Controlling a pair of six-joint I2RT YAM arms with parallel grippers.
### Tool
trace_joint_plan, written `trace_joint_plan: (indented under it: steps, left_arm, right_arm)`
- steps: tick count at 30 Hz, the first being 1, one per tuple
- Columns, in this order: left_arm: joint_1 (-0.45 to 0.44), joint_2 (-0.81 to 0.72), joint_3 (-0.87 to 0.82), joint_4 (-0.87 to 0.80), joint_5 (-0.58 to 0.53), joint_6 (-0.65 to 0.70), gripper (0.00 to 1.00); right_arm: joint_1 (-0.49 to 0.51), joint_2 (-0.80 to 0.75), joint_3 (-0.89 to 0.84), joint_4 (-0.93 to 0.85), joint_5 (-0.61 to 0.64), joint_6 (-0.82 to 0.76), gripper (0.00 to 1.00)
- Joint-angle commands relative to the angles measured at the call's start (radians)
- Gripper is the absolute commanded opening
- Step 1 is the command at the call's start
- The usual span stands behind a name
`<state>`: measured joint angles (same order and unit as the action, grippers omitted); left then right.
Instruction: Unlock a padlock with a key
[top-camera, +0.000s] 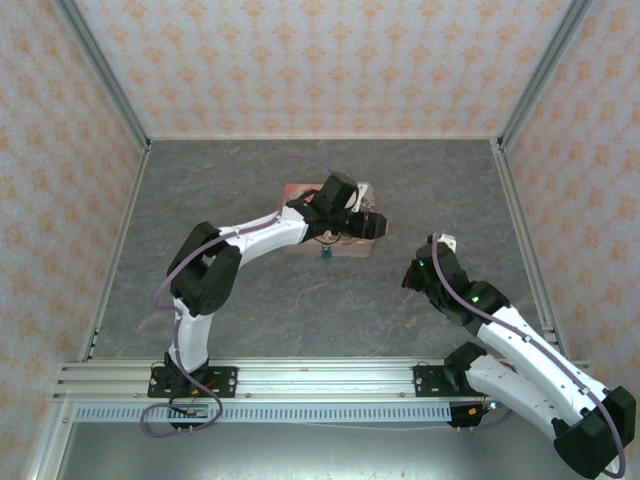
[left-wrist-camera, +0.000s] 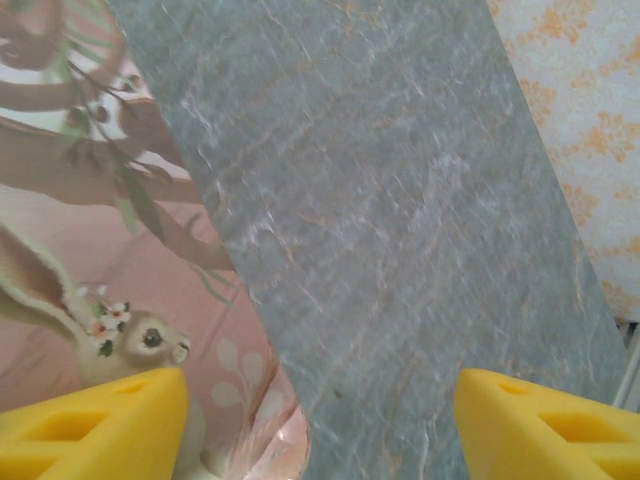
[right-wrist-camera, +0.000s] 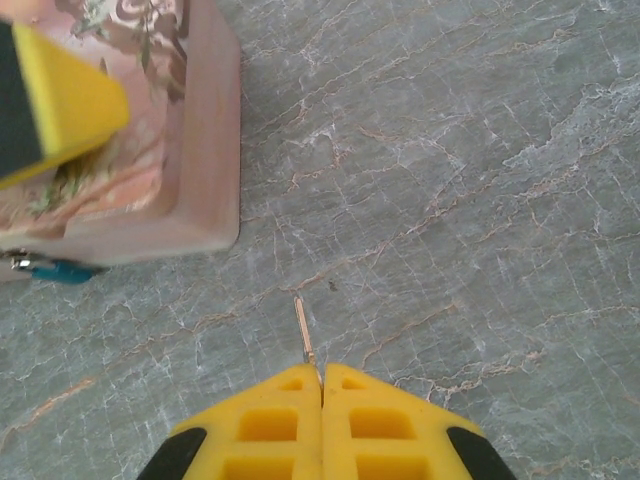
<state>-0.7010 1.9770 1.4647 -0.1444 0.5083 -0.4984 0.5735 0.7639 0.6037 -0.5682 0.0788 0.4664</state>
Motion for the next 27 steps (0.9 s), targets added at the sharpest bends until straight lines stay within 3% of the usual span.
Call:
trace_joint_plan:
  steps: [1,7,17,22,27]
  left_arm:
    - [-0.032,-0.061,-0.110,0.062,-0.014,-0.085,0.71]
    - [-0.060,-0.193,-0.242,0.144,-0.053,-0.136,0.71]
    - [-0.047,-0.363,-0.280,0.091,-0.123,-0.095,0.75]
    - [0.011,-0.508,-0.427,0.105,-0.162,-0.096,0.77]
    - [0.111,-0.657,-0.646,0.176,-0.115,-0.120,0.78]
  right_arm:
    - [0.005,0.002,0.008,0.016,-0.010,-0.008,0.00]
    - [0.006,0.005,-0.010,0.061,-0.076,-0.005,0.00]
    - [0.005,0.083,-0.028,0.213,-0.255,0.005,0.00]
    - [0.006,0.168,-0.030,0.339,-0.381,0.040,0.00]
    - [0.005,0.251,-0.035,0.463,-0.463,0.087,0.00]
